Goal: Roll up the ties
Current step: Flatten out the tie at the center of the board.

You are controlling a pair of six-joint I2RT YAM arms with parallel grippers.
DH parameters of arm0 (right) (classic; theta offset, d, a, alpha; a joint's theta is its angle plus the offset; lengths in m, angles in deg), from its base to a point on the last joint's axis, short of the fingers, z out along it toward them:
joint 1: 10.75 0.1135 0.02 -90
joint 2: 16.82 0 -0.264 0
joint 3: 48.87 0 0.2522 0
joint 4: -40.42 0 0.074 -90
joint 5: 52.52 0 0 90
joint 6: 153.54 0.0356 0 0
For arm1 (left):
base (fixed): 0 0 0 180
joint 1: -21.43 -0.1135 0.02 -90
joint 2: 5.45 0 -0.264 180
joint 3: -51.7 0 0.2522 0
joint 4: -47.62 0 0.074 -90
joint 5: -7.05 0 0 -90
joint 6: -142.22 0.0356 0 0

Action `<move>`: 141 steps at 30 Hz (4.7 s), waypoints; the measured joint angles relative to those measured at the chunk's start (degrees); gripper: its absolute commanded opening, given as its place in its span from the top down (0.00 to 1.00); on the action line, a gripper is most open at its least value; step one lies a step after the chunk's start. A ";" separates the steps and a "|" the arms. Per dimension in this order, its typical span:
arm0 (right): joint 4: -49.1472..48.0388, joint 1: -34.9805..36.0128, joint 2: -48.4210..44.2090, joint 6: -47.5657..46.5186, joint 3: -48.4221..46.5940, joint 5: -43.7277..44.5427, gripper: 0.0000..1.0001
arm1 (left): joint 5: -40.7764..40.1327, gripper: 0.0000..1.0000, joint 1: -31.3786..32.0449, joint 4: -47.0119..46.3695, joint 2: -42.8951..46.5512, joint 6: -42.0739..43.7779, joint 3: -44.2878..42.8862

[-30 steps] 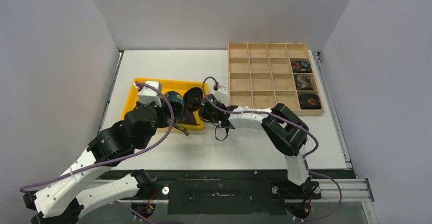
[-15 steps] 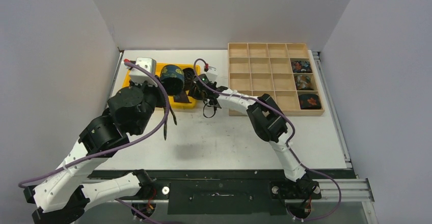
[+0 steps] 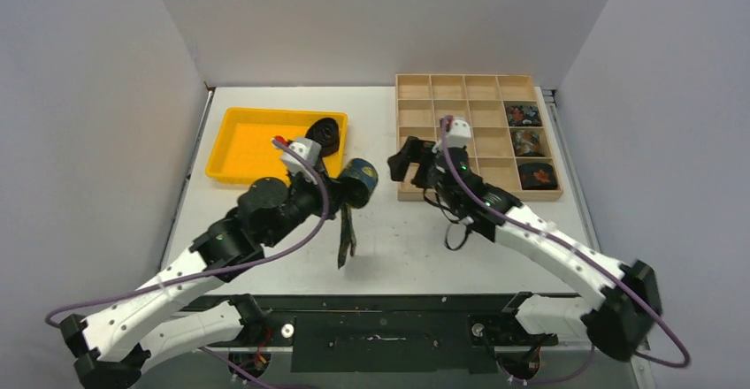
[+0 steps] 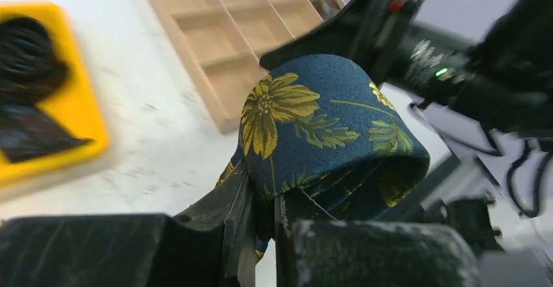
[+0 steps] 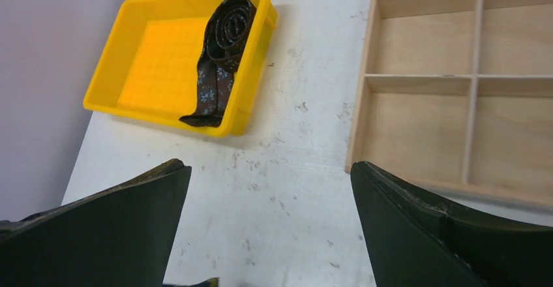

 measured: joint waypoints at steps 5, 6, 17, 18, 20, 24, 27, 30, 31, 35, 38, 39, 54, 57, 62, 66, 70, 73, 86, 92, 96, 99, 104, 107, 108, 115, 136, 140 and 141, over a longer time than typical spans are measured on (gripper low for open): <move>4.72 0.07 -21.11 -3.58 12.41 5.01 0.00 | 11.50 1.00 3.85 -18.45 -3.74 -7.28 15.89; 5.99 -0.02 -24.81 -4.20 14.64 5.88 0.04 | 12.57 1.00 4.76 -22.25 -4.52 -8.11 18.40; 7.02 -0.46 -44.65 -5.25 32.39 -3.96 0.02 | 9.64 1.00 5.40 -55.10 -5.16 -19.63 37.35; 6.34 -0.46 -45.22 -5.18 33.73 -6.01 0.02 | 8.90 1.00 5.27 -56.17 -4.20 -20.15 37.83; 3.96 -0.46 -45.48 -4.90 36.15 -10.32 0.04 | 7.80 1.00 4.42 -57.77 -1.99 -21.53 39.06; -4.50 -0.22 -44.46 -2.69 41.55 -18.21 0.02 | 7.41 1.00 1.66 -58.69 0.66 -24.26 40.70; -13.29 0.46 -42.82 0.28 45.51 -22.95 0.00 | 7.76 1.00 1.27 -60.02 1.18 -26.25 41.27; -20.76 0.52 -40.26 2.36 46.27 -26.82 0.04 | 9.60 1.00 0.79 -61.99 1.22 -27.78 41.29; -22.80 0.52 -39.76 2.64 46.05 -28.06 0.05 | 10.58 1.00 0.46 -62.25 1.31 -28.15 41.07; -26.91 0.52 -39.93 3.50 42.82 -30.93 0.07 | 12.41 1.00 -0.35 -60.26 2.12 -28.11 36.50; -30.42 0.52 -40.83 5.99 39.34 -32.20 0.07 | 11.02 1.00 -0.39 -58.86 2.97 -25.33 29.40; -32.35 0.52 -40.81 7.54 38.18 -32.50 0.08 | 10.21 1.00 -0.42 -58.73 2.84 -24.06 26.40; -61.48 4.39 -20.96 43.23 27.65 -16.48 0.10 | -8.09 1.00 -1.36 -75.41 -21.27 -10.34 0.94; -64.19 5.79 -15.91 46.73 23.32 -13.84 0.10 | -9.16 1.00 -1.42 -76.24 -26.12 -10.14 -0.39; -64.96 6.32 -12.81 52.06 21.84 -8.41 0.10 | -9.29 1.00 -1.42 -78.49 -29.07 -10.16 -1.22; -65.61 5.18 -12.17 55.95 21.84 -5.09 0.10 | -9.33 1.00 -1.42 -81.83 -29.29 -10.21 -1.81; -66.03 4.35 -10.64 58.58 21.64 -2.95 0.10 | -8.98 1.00 -1.42 -84.21 -30.16 -10.43 -3.30; -66.95 3.08 -8.70 60.78 21.62 -2.71 0.10 | -7.98 1.00 -1.42 -85.15 -30.67 -10.75 -3.43; -71.84 -0.02 -2.14 65.72 18.67 -4.04 0.10 | -1.36 1.00 -1.25 -85.99 -31.54 -11.65 -4.02; -70.62 0.00 -6.82 64.81 18.67 -4.35 0.10 | -1.27 1.00 -1.25 -85.94 -31.76 -10.16 -5.29; -70.60 0.68 -10.03 63.54 18.67 -4.74 0.10 | -1.16 1.00 -1.25 -85.96 -32.37 -9.79 -6.62; -70.34 2.19 -10.40 62.69 18.51 -4.81 0.10 | -0.94 1.00 -1.16 -85.99 -32.85 -9.86 -6.99; -70.66 3.10 -7.93 62.84 18.08 -5.05 0.10 | 0.13 1.00 0.07 -86.01 -33.86 -9.90 -7.02; -70.51 3.04 -6.27 62.97 17.79 -4.98 0.10 | 1.11 1.00 0.90 -86.01 -34.29 -9.94 -7.02; -70.51 2.97 -6.08 63.04 17.79 -4.96 0.10 | 1.55 1.00 1.07 -86.01 -34.36 -10.01 -7.02; -70.71 -0.39 -6.01 64.37 17.81 -4.37 0.08 | 3.04 1.00 2.10 -86.53 -34.38 -10.36 -6.88; -72.19 -3.37 -2.67 63.10 15.30 -3.32 0.67 | -3.85 1.00 2.95 -94.73 -32.30 -14.49 2.60; -72.19 -3.85 -1.66 61.27 13.44 -3.48 0.77 | -6.27 1.00 3.06 -96.26 -32.30 -16.11 4.17; -72.17 -4.07 -1.36 60.92 12.94 -3.72 0.78 | -6.71 1.00 3.10 -96.50 -32.30 -16.48 4.57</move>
